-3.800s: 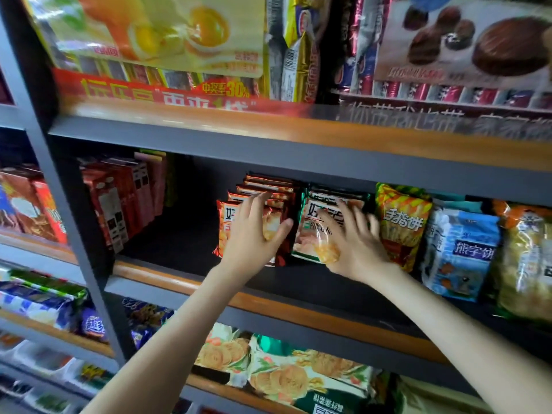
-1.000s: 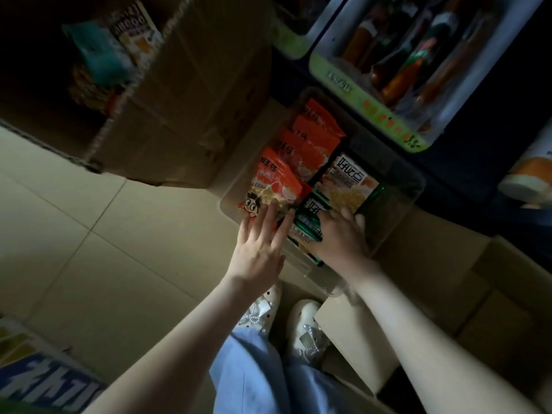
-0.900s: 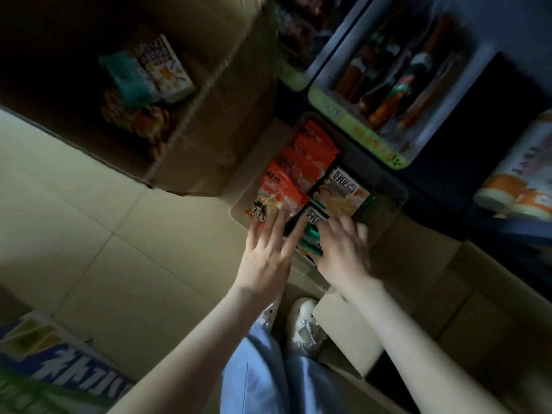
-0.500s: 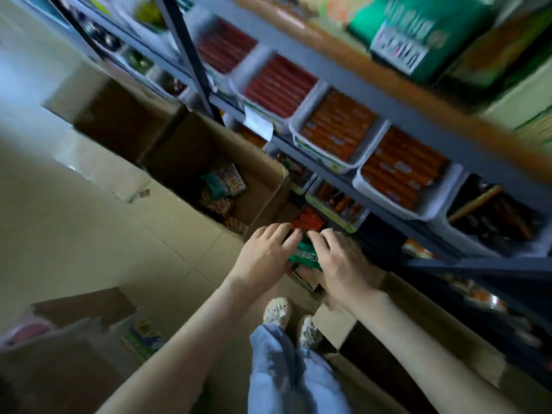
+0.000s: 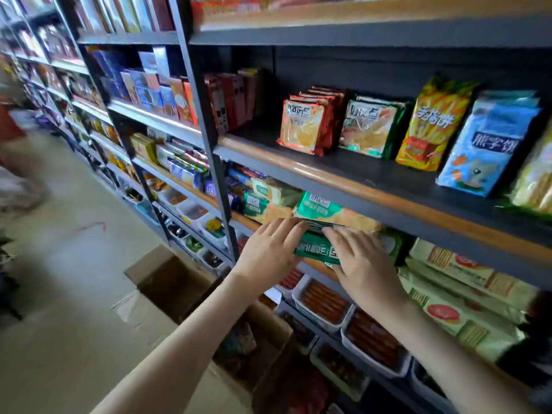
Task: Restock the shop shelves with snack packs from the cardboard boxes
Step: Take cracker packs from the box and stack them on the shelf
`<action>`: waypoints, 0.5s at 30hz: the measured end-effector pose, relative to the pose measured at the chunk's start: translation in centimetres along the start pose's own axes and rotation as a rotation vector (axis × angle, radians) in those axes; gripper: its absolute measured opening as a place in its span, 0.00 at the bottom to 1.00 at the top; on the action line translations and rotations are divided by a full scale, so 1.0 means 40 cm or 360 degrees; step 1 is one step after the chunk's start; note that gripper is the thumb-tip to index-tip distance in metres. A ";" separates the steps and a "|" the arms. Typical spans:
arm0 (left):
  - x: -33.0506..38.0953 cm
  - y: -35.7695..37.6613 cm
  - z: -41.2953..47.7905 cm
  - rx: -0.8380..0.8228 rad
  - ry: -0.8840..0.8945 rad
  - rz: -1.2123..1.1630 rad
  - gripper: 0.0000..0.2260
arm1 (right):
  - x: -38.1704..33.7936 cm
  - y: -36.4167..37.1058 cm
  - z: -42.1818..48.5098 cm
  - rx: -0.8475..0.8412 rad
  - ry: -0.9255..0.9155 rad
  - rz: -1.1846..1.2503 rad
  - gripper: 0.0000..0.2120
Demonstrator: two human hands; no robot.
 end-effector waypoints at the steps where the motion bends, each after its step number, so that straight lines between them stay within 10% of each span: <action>1: -0.008 -0.014 0.039 0.0103 0.0009 -0.0016 0.31 | 0.010 -0.033 0.024 0.0063 -0.0024 -0.0030 0.30; 7: -0.102 -0.015 0.232 0.0642 0.0079 -0.0079 0.22 | 0.105 -0.158 0.133 0.0293 0.0058 -0.0267 0.35; 15: -0.264 0.217 0.406 0.0076 -0.0089 -0.0135 0.26 | 0.226 -0.109 0.317 0.0193 0.0198 -0.0602 0.34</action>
Point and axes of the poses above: each hand's wrist, its own z-axis towards the middle knuckle, its own y-axis out of the palm, x = y × z, the point moved 5 cm from there along z, towards the middle knuckle, and after that the axes turned 12 degrees about z, right-handed, at the moved point
